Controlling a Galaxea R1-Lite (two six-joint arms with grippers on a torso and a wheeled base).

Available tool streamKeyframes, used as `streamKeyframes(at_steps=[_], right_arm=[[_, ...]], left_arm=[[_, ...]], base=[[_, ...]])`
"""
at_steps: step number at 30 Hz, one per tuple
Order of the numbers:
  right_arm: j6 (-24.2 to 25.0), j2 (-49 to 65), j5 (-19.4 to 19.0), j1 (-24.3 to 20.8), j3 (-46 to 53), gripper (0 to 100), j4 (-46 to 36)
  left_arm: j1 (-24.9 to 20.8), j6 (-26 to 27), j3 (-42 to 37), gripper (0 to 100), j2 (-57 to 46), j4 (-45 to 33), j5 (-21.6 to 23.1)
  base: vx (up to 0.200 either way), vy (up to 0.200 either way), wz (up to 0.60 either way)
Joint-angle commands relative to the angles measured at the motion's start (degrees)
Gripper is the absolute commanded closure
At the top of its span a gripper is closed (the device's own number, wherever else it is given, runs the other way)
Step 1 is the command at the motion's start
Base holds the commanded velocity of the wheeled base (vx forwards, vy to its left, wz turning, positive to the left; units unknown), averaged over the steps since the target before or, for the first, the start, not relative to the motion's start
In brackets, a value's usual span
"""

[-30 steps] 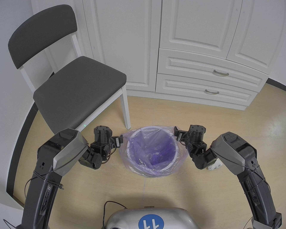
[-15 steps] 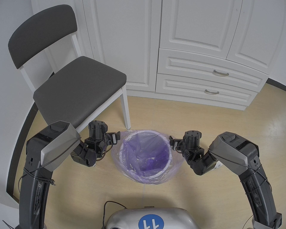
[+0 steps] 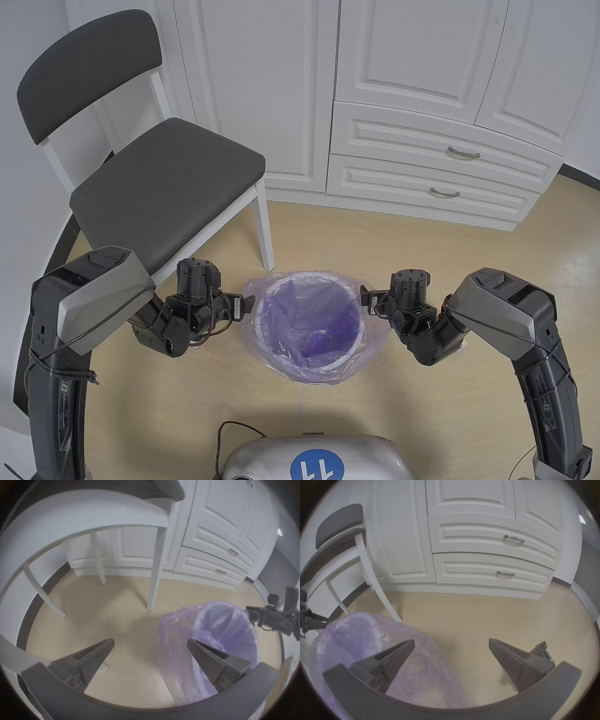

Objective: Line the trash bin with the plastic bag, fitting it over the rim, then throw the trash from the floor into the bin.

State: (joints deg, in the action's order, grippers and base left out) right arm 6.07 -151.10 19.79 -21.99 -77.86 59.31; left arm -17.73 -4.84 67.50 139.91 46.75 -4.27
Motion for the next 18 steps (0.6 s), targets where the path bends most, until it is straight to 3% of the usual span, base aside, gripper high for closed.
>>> streamKeyframes(at_steps=[1, 8, 13, 18], right_arm=[[-2.8, 5.9, 0.1, 0.4, 6.3, 0, -0.2], [-4.8, 6.4, -0.1, 0.5, 7.9, 0, 0.0], [-5.7, 6.7, -0.4, 0.5, 9.1, 0, -0.2], [-6.4, 6.6, -0.4, 0.7, 9.4, 0, -0.2]], left_arm=[[-2.8, 1.2, -4.4, 0, -4.7, -0.6, 2.2], [-6.9, 1.0, -5.2, 0, -4.3, -0.1, 0.6], [-10.6, 1.8, -5.1, 0, -2.0, -0.7, -3.9], [-11.2, 3.5, -5.0, 0, -0.3, -0.7, -6.5]], base=[[0.000, 0.000, 0.00], [0.000, 0.000, 0.00], [0.000, 0.000, 0.00], [0.000, 0.000, 0.00]])
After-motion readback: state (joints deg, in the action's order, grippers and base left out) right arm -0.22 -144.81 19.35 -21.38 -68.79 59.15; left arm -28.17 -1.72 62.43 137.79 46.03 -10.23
